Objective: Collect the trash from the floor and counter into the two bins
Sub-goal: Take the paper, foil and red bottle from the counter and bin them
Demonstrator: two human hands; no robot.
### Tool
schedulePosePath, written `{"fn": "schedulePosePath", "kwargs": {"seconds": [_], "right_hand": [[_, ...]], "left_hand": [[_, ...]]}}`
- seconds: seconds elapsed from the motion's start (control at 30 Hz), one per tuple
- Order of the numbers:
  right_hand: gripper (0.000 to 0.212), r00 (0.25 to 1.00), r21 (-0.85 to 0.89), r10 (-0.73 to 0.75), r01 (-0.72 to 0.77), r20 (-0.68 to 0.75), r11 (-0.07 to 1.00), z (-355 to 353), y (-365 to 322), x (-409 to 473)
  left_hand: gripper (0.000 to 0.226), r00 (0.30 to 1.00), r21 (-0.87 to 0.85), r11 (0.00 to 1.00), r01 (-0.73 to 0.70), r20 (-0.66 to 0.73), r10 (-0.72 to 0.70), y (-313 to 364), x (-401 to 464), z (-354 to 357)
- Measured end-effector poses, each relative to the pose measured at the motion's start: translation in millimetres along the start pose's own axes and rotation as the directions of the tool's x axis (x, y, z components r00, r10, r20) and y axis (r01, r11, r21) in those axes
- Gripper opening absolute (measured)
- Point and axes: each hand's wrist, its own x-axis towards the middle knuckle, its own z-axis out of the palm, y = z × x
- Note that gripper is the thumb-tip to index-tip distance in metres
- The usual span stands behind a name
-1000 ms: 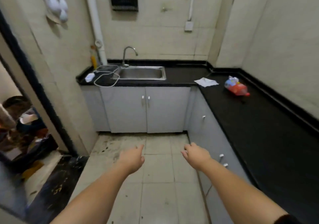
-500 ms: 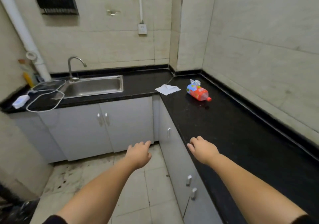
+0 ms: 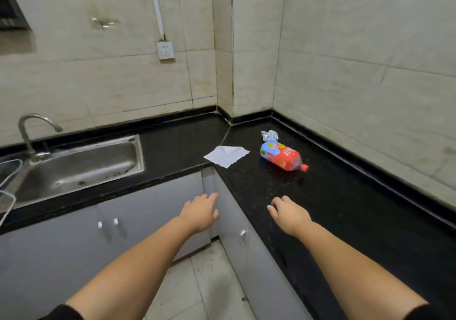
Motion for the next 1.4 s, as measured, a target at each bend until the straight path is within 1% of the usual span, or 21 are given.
{"fn": "schedulePosePath", "kwargs": {"seconds": [0.17,0.33,0.43,0.53,0.7,0.77,0.83,0.93,1.0,1.03,1.1,1.17,1.23,1.27,1.33,1.4], "right_hand": [[0.04,1.0,-0.031,0.03,-0.03,-0.001,0.999,-1,-3,67],[0.042,0.986,0.007,0.137,-0.137,-0.095,0.991,-18,33,147],[0.044,0.959,0.049,0.257,-0.253,-0.118,0.966,-27,60,194],[0.047,0.925,0.057,0.37,-0.366,-0.093,0.929,-31,81,228],[0.065,0.872,0.105,0.489,-0.484,-0.025,0.869,-26,107,258],[0.07,0.851,0.157,0.525,-0.52,0.007,0.84,-19,116,265],[0.073,0.842,0.189,0.538,-0.533,0.028,0.824,-11,122,272],[0.074,0.813,0.221,0.581,-0.573,0.033,0.79,0,125,279],[0.07,0.779,0.226,0.626,-0.616,0.037,0.754,4,125,285],[0.066,0.766,0.226,0.641,-0.632,0.044,0.741,6,125,287],[0.054,0.741,0.233,0.669,-0.662,0.06,0.712,10,126,292],[0.04,0.71,0.251,0.701,-0.692,0.068,0.677,13,126,295],[0.027,0.688,0.292,0.725,-0.703,0.044,0.649,13,127,296],[0.021,0.682,0.318,0.731,-0.697,0.019,0.643,12,127,297],[0.012,0.672,0.373,0.74,-0.676,-0.041,0.635,6,129,301],[0.013,0.638,0.443,0.764,-0.659,-0.1,0.608,-2,131,307]], "left_hand": [[0.056,0.998,-0.007,0.999,-0.038,0.057,0.038,-18,84,-12],[0.054,0.996,-0.031,0.998,-0.062,0.068,0.064,-22,184,-15],[0.051,0.994,-0.08,0.995,-0.053,0.095,0.06,-22,241,-13],[0.052,0.991,-0.071,0.996,-0.048,0.124,0.056,-26,290,-12],[0.054,0.99,-0.035,0.999,-0.029,0.137,0.033,-27,355,-5],[0.061,0.99,-0.021,0.999,-0.027,0.14,0.029,-24,380,-1],[0.071,0.984,-0.028,0.999,-0.022,0.174,0.027,-22,405,5],[0.084,0.957,-0.034,0.999,0.031,0.29,-0.02,-23,436,11],[0.08,0.948,0.019,0.999,0.045,0.315,-0.049,-24,451,14],[0.074,0.957,0.054,0.998,0.023,0.288,-0.037,-24,458,15],[0.062,0.962,0.08,0.996,-0.036,0.271,0.013,-24,470,15],[0.055,0.948,0.062,0.992,-0.11,0.306,0.086,-25,485,13],[0.035,0.933,0.03,0.976,-0.214,0.303,0.196,-25,500,7],[0.03,0.925,0.0,0.963,-0.269,0.278,0.259,-22,508,4],[0.027,0.907,-0.097,0.926,-0.364,0.187,0.376,-9,526,-7],[0.026,0.867,-0.148,0.865,-0.479,0.076,0.493,15,543,-23]]}}
